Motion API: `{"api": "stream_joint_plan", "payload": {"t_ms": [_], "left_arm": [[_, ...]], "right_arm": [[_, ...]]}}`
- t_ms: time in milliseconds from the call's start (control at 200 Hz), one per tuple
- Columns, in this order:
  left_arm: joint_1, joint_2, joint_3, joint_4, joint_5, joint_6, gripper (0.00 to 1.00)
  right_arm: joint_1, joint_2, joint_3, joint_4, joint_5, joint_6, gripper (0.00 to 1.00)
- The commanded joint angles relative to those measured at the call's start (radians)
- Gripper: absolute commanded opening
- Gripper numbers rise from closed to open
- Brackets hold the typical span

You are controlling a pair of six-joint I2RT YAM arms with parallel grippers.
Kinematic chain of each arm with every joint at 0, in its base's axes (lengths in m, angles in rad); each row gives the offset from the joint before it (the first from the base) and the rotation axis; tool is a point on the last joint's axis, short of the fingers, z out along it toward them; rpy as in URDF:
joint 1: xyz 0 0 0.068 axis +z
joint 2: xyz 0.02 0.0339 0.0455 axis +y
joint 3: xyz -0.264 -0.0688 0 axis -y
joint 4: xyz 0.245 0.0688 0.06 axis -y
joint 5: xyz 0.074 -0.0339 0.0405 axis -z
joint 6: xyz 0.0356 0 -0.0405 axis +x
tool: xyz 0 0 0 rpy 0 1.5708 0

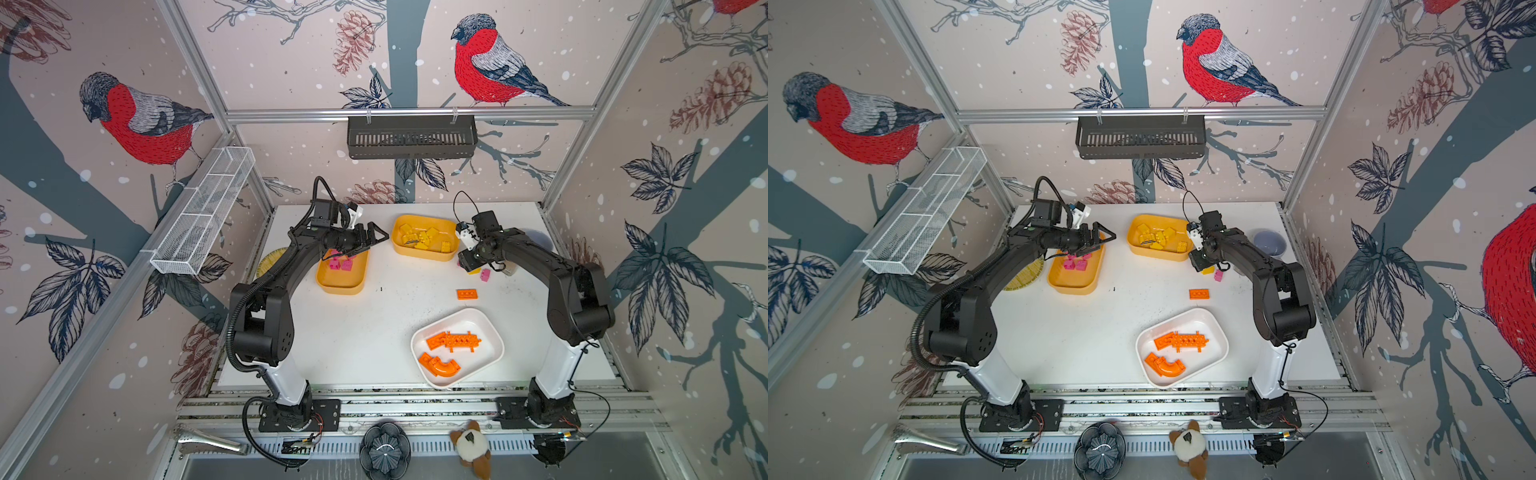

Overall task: Sort the legos into containers by color
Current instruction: 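Move the right gripper back down over a pink brick beside the tub, then close the right gripper on the pink brick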

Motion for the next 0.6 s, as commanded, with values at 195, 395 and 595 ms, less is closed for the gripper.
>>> {"api": "stream_joint_plan", "payload": {"t_ms": [195, 395, 595], "left_arm": [[0.0, -0.023, -0.006, -0.035, -0.012, 0.033, 0.97], [-0.002, -0.027, -0.014, -0.038, -0.015, 0.031, 0.97], [-0.003, -0.032, -0.014, -0.042, -0.019, 0.032, 0.97]], "right_arm": [[-0.039, 0.07, 0.002, 0.129, -0.021, -0.206, 0.54], [-0.047, 0.118, 0.038, 0.103, -0.107, -0.258, 0.48], [-0.041, 0.152, 0.052, 0.089, -0.129, -0.278, 0.41]]}}
